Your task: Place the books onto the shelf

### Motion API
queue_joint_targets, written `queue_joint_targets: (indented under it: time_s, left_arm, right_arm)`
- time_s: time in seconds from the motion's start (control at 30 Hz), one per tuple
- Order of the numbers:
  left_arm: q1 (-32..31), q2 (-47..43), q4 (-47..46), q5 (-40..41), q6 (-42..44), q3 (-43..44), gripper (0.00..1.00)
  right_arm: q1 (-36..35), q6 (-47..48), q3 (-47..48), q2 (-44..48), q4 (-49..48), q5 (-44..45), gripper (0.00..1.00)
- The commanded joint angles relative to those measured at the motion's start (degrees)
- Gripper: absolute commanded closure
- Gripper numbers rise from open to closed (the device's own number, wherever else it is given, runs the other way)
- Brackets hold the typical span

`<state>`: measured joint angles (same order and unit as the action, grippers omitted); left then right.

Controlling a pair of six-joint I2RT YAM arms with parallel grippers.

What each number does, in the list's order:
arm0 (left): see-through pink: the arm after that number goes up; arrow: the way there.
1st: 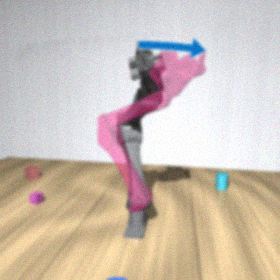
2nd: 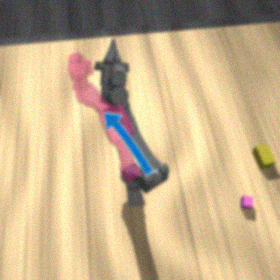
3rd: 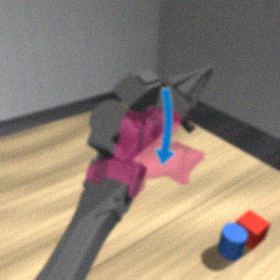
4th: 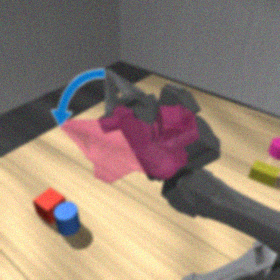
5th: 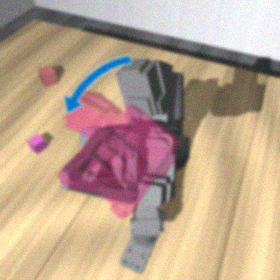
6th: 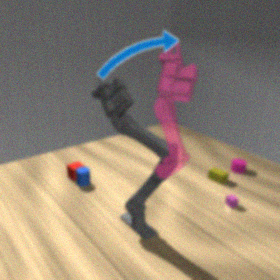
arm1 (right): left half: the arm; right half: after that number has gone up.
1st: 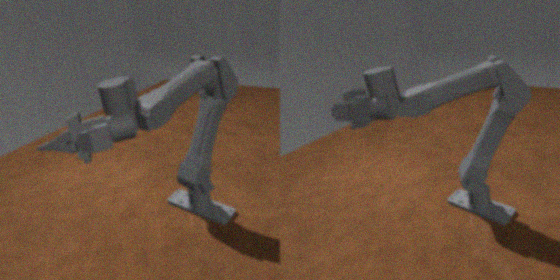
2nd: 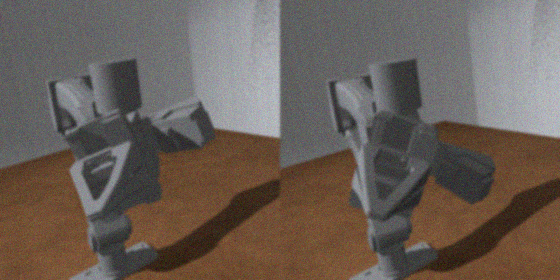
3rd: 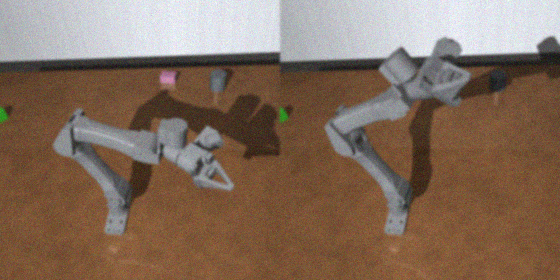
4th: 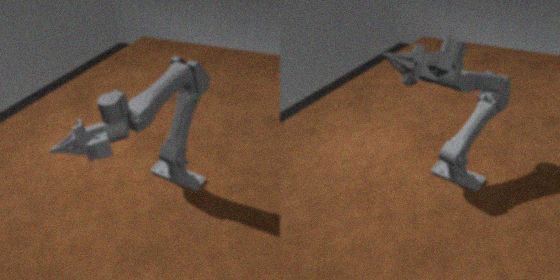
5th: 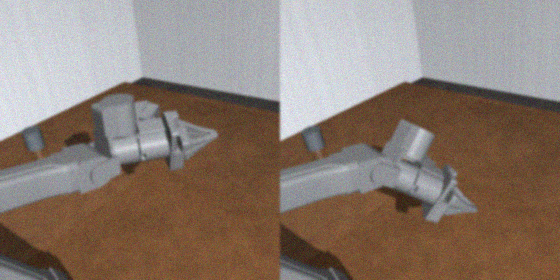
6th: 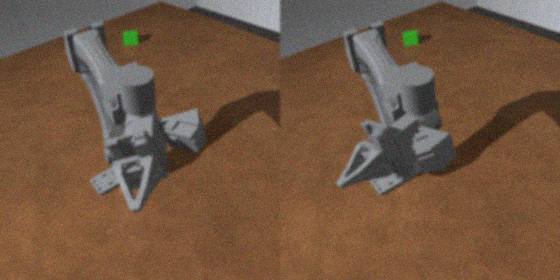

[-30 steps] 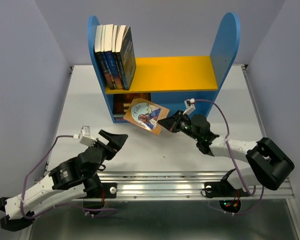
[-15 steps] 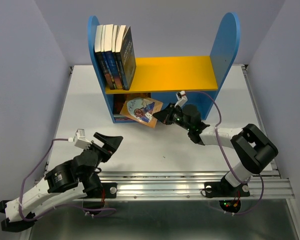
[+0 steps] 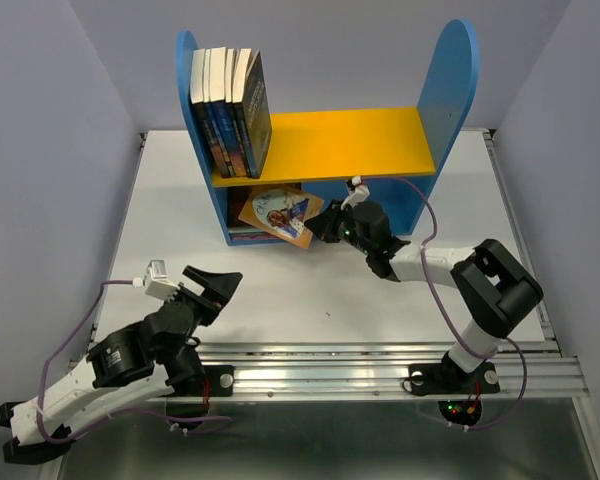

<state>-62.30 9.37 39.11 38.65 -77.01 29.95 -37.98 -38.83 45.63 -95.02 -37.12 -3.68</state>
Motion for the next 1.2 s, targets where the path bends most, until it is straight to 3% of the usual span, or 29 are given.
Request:
queue_joint_targets:
  time_s: [0.0, 0.23, 0.43, 0.63, 0.77, 0.97, 1.17]
  left_arm:
    - [-0.3, -1.1, 0.7, 2.0, -0.5, 0.7, 0.01]
    - [-0.3, -3.0, 2.3, 2.1, -2.1, 0.2, 0.01]
    - [-0.3, -5.0, 2.5, 2.1, -2.1, -0.2, 0.01]
    - [-0.4, -5.8, 3.0, 1.8, -2.5, -0.6, 0.01]
    - [-0.3, -5.9, 2.3, 1.4, -2.6, -1.2, 0.01]
    - [-0.3, -5.3, 1.0, 0.7, -2.4, -2.3, 0.01]
    - [-0.3, -5.6, 0.2, 0.5, -3.1, -3.5, 0.01]
  right_arm:
    - [0.8, 0.2, 4.7, -2.4, 2.4, 6.3, 0.85]
    - [0.8, -0.9, 5.6, -3.5, 3.8, 8.1, 0.69]
    - [0.8, -2.3, 3.8, -2.7, 3.5, 8.3, 0.47]
    - [0.8, -5.3, 2.1, -1.1, 4.0, 9.1, 0.39]
    - [0.8, -7.3, 0.8, -0.4, 4.9, 12.1, 0.39]
    - [0.8, -10.1, -1.0, -0.9, 0.8, 15.6, 0.63]
    - [0.8, -11.0, -1.5, -1.1, -3.8, 15.9, 0.74]
